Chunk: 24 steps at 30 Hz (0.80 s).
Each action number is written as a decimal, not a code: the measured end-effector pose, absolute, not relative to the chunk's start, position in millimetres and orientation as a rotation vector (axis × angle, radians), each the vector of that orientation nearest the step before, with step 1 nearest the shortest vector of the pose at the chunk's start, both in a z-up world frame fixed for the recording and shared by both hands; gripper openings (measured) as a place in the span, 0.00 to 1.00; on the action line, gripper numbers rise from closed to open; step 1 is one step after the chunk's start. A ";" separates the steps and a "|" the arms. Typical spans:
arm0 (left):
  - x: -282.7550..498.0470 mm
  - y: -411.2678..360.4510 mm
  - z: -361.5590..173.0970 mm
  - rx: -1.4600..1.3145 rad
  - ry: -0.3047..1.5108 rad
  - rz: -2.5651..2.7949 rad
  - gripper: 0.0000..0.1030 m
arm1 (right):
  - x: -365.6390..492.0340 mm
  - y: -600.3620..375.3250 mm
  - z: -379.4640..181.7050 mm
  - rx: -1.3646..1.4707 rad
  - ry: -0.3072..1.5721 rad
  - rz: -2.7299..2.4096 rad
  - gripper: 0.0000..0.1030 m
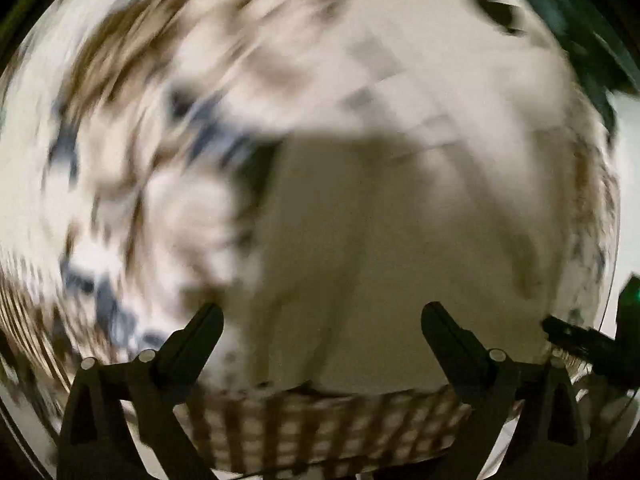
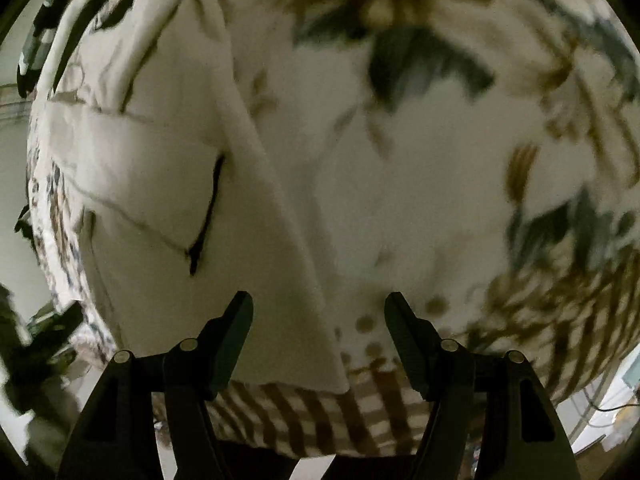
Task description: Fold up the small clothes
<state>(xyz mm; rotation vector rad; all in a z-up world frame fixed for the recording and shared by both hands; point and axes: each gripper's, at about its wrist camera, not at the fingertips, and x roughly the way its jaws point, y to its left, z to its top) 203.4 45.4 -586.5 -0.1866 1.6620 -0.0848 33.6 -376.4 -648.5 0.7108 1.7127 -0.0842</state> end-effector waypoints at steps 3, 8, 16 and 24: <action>193.8 55.5 -608.0 -0.233 1.719 -0.096 0.97 | 11.8 -395.7 -655.8 0.743 1.742 -0.074 0.68; 184.3 38.0 -616.0 -0.222 1.698 -0.146 0.49 | 2.6 -427.5 -667.0 0.763 1.741 -0.076 0.61; 183.7 40.5 -575.2 -0.446 1.634 -0.131 0.05 | -0.4 -439.5 -635.5 0.727 1.686 -0.067 0.03; 266.2 44.3 -521.7 -0.683 1.505 -0.168 0.05 | 59.7 -493.8 -550.3 0.745 1.488 -0.007 0.03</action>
